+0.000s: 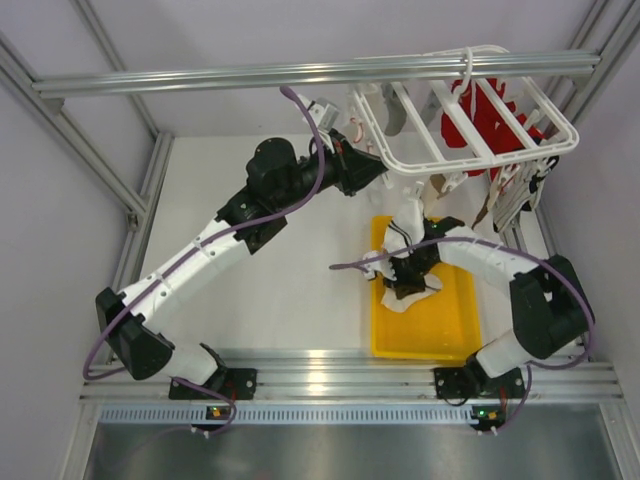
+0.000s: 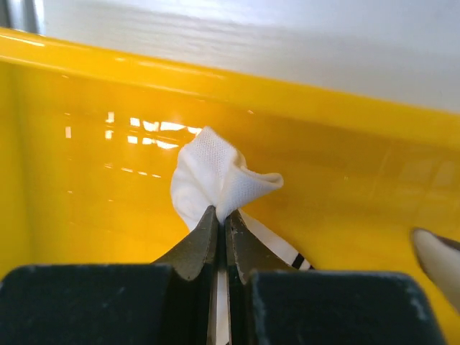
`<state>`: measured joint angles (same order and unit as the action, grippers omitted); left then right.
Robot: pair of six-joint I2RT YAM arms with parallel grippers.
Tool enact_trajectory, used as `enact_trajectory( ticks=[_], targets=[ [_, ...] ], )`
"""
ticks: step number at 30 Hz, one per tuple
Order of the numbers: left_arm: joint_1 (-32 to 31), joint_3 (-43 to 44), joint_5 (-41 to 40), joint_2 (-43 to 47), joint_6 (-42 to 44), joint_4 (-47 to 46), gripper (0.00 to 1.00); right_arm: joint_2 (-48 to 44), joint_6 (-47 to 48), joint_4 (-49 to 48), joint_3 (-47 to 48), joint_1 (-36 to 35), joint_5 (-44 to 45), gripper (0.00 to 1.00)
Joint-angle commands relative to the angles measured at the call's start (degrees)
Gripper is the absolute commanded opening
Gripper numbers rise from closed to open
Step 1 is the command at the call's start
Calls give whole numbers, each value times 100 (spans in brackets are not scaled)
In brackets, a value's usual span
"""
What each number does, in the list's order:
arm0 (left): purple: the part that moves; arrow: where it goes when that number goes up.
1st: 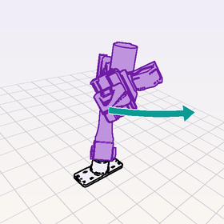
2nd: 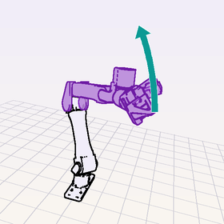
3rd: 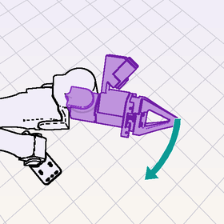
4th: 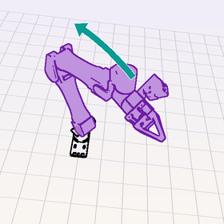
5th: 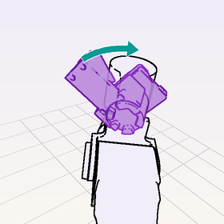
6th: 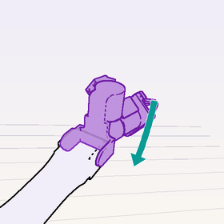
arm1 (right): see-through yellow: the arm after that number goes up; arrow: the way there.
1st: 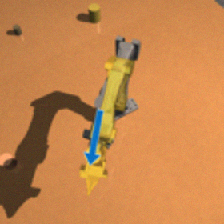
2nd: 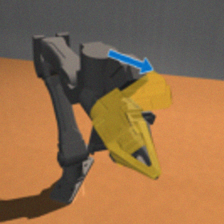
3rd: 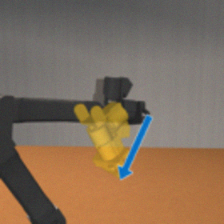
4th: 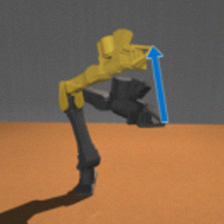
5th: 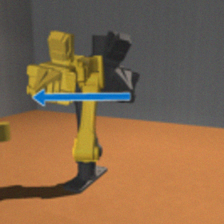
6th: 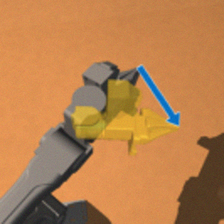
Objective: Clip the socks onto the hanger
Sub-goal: Pick up the sock from the bin.
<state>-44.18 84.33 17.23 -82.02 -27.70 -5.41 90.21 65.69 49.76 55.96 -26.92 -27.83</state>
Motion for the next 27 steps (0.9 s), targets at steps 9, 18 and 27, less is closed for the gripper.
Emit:
enact_trajectory(
  ticks=[9, 18, 27],
  targets=[
    [6, 233, 8, -104, -68, -188, 0, -1497, -416, 377, -385, -1825, 15, 0],
    [24, 259, 17, -139, -51, -145, 0, -1902, -909, 772, -59, -2854, -82, 0],
    [50, 294, 26, -165, -42, -66, 0, -2087, -557, 676, -183, -3811, 375, 0]
  ],
)
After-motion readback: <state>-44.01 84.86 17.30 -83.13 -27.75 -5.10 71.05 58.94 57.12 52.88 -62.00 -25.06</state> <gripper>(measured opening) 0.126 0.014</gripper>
